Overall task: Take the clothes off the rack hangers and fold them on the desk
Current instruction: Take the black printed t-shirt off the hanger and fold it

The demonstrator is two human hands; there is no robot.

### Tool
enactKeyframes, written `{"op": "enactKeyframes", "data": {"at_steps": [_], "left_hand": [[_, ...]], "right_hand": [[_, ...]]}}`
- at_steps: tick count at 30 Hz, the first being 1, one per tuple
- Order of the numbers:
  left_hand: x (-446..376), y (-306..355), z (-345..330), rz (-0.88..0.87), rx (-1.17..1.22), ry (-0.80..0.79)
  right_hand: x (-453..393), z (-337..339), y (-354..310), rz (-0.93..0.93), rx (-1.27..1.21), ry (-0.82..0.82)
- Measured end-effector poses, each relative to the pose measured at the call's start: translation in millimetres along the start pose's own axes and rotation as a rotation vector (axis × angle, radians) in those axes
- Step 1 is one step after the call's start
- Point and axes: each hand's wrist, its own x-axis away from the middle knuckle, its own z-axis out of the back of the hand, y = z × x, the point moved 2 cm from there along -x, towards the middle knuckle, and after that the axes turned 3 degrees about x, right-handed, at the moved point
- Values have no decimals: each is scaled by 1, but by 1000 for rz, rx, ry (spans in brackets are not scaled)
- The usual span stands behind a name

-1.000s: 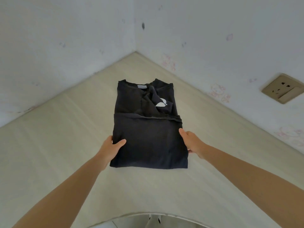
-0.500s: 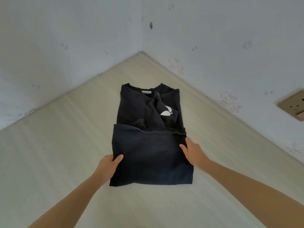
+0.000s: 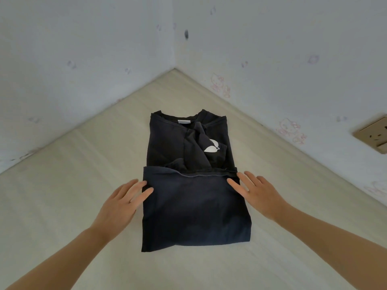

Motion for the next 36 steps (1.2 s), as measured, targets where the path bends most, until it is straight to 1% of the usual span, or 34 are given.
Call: {"op": "enactKeyframes", "data": {"at_steps": [2, 5, 7, 9, 10, 12, 14, 16, 17, 19, 21, 22, 23, 24, 25, 26, 27, 29, 30, 32, 33, 34, 36], "left_hand": [[-11, -8, -8, -81, -39, -76], [-28, -14, -17, -151, -60, -112], [-39, -14, -18, -153, -52, -113], [-46, -14, -21, -142, -16, -160], [-48, -14, -23, -136, 4, -195], [-48, -18, -27, -156, 38, -212], [-48, -23, -28, -154, 101, -189], [-48, -25, -27, -118, 163, -189], [-46, -26, -26, -87, 233, -214], [-45, -25, -18, 10, 429, -266], [-48, -23, -8, 154, 606, -282], [-51, -21, -6, 256, 701, -308], [-51, -25, -10, 346, 818, -284], [-50, -33, -15, 433, 887, -283], [-51, -39, -22, 560, 968, -268], [-52, -45, -29, 627, 1005, -252], [-55, -48, -32, 689, 1047, -207], [-73, -41, -19, 756, 1166, -93], [-85, -38, -14, 756, 1209, -51], [-109, -25, 2, 790, 1242, 49], [-116, -28, 1, 803, 1243, 102], [-122, -33, -5, 824, 1212, 141], [-133, -41, -19, 920, 1074, 164]], "right_hand": [[-10, -1, -2, 21, 4, 10], [-22, -3, 0, 60, -15, 36], [-27, -5, 4, 96, -34, 69], [-29, -8, 6, 114, -73, 62], [-30, -10, 6, 112, -106, 47], [-31, -12, 7, 103, -185, 27], [-32, -13, 8, 62, -273, 12], [-33, -10, 11, 58, -340, 20], [-34, -9, 12, 75, -382, 10], [-30, -4, 18, 76, -514, -28], [-29, 2, 24, 67, -587, -34], [-30, 6, 24, 38, -641, -33], [-33, 10, 24, -10, -685, -23], [-38, 14, 23, -81, -694, -18], [-43, 16, 21, -172, -667, -54], [-50, 17, 20, -287, -722, -77], [-55, 19, 21, -384, -792, -18], [-68, 29, 22, -514, -870, 224], [-77, 38, 21, -543, -906, 283], [-98, 43, 25, -645, -985, 322], [-109, 42, 28, -706, -1023, 311], [-119, 37, 32, -778, -1057, 257], [-138, 21, 41, -881, -1066, 123]]}}
